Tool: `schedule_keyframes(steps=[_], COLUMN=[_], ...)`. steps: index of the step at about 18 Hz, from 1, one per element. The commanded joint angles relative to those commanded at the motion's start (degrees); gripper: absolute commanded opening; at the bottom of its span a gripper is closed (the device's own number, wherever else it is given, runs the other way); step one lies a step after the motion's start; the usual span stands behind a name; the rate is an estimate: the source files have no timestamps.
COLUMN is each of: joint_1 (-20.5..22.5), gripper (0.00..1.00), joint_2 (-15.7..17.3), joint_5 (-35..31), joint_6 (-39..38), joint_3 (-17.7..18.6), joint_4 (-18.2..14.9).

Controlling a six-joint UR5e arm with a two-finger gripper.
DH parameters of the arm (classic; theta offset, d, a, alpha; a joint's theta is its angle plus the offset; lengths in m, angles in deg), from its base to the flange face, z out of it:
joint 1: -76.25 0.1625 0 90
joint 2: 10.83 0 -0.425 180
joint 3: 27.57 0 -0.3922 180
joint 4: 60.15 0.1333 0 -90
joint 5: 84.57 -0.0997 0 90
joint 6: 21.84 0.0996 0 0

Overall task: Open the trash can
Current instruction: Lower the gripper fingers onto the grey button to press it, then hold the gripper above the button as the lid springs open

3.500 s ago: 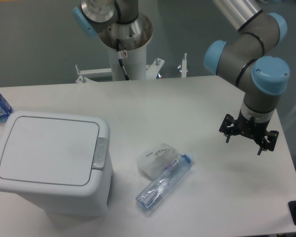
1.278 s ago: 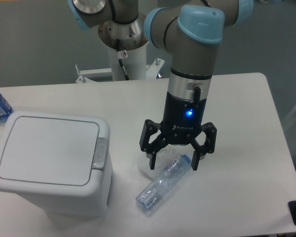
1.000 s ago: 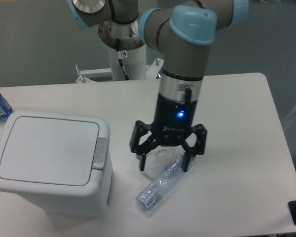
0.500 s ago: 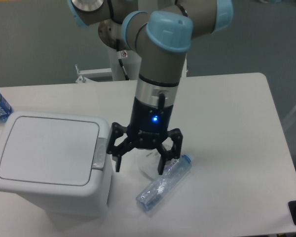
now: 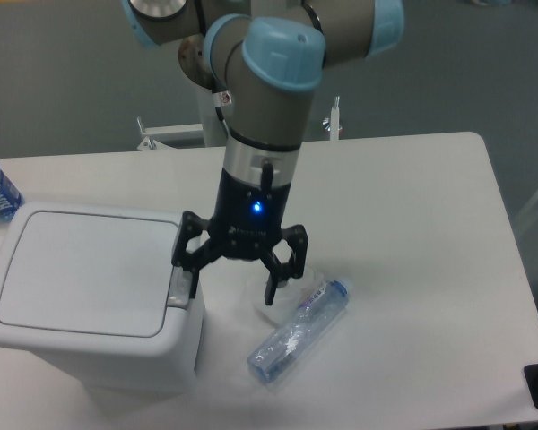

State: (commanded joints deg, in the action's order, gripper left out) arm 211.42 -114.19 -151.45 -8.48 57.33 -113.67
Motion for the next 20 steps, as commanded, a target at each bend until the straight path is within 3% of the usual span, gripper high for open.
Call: schedule_keyframes(steps=[15,20], joint_1=[-0.4,0.5], gripper=[1.0,1.0], joint_2=[-1.1,-0.9], joint_5=[-0.4,-0.4], joint_6=[-0.1,0.5], joint_3=[0.6,-1.7], joint_4=[0.5,0.8])
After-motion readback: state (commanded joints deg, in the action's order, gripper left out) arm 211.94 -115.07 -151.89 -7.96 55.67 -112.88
